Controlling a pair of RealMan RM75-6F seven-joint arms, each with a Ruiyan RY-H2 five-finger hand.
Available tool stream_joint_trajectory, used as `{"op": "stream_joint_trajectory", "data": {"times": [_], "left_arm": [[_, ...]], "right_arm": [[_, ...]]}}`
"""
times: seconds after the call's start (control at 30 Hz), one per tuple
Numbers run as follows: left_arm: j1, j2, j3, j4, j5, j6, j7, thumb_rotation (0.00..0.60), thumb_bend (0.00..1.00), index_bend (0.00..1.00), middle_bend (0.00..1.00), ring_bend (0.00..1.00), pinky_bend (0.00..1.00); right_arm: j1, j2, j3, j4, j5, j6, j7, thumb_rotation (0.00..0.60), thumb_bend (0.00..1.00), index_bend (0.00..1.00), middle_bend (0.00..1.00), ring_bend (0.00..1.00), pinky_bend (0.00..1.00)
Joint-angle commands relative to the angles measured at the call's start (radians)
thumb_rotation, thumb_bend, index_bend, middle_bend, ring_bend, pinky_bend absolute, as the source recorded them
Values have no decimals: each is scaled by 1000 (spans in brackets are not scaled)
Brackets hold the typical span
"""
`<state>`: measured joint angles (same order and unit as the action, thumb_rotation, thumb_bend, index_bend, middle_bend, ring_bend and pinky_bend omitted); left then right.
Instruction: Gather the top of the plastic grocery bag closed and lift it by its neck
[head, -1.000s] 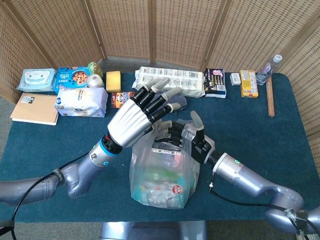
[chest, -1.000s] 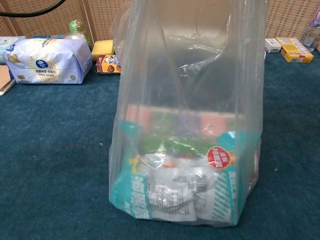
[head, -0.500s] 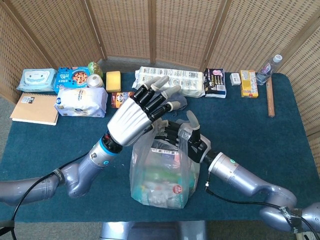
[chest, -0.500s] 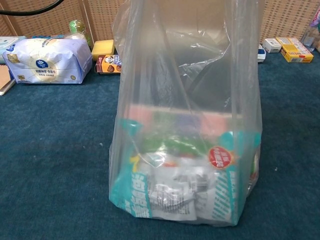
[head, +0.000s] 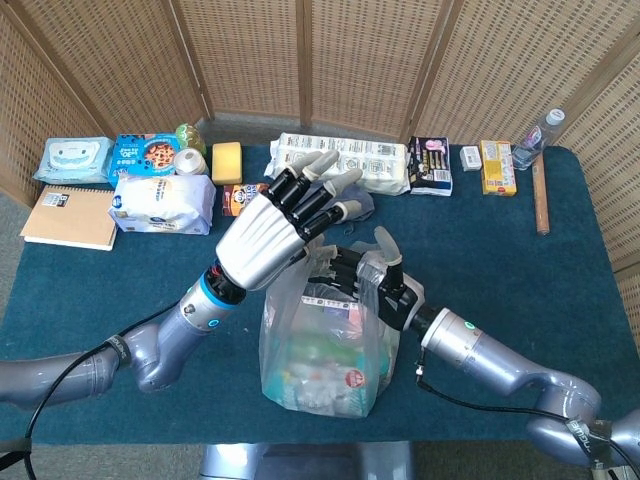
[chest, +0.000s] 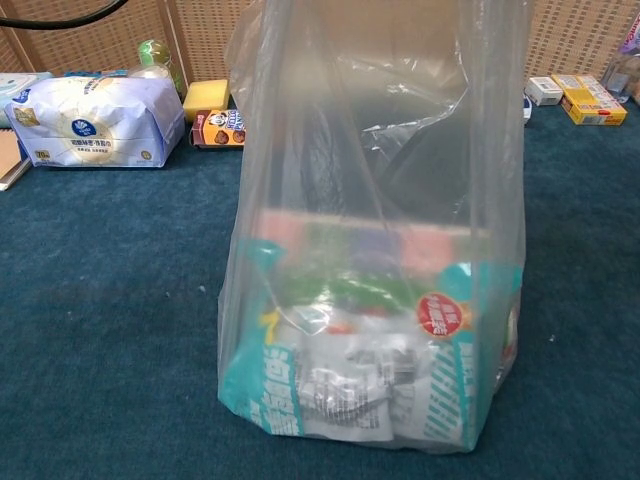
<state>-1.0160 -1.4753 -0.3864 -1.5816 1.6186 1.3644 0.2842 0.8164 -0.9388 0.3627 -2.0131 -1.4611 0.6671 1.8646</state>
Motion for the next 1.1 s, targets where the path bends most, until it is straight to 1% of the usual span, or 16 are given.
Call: {"op": "stream_joint_trajectory", "data": {"times": [0.03,0.53,1.1], "left_arm": [[-1,-1,-1,-1,-3,-2,-1,600,41,283,177,8,162],[-16,-12,-7,2,-10,-11,-5,600,41,281,175,7,162],[-22,-7,-11,-14,0,-3,-10,600,38,282,175,7,162]], "right_arm": [[6,-1,-3,0,-3,-5,4,0,126,304,305,234,127],[36,-16,0,-24,34,-30,-15,0,126,304,308,234,137],[29,-30,36,-26,139,-51,-92,0,126,294,308,224,131]]}}
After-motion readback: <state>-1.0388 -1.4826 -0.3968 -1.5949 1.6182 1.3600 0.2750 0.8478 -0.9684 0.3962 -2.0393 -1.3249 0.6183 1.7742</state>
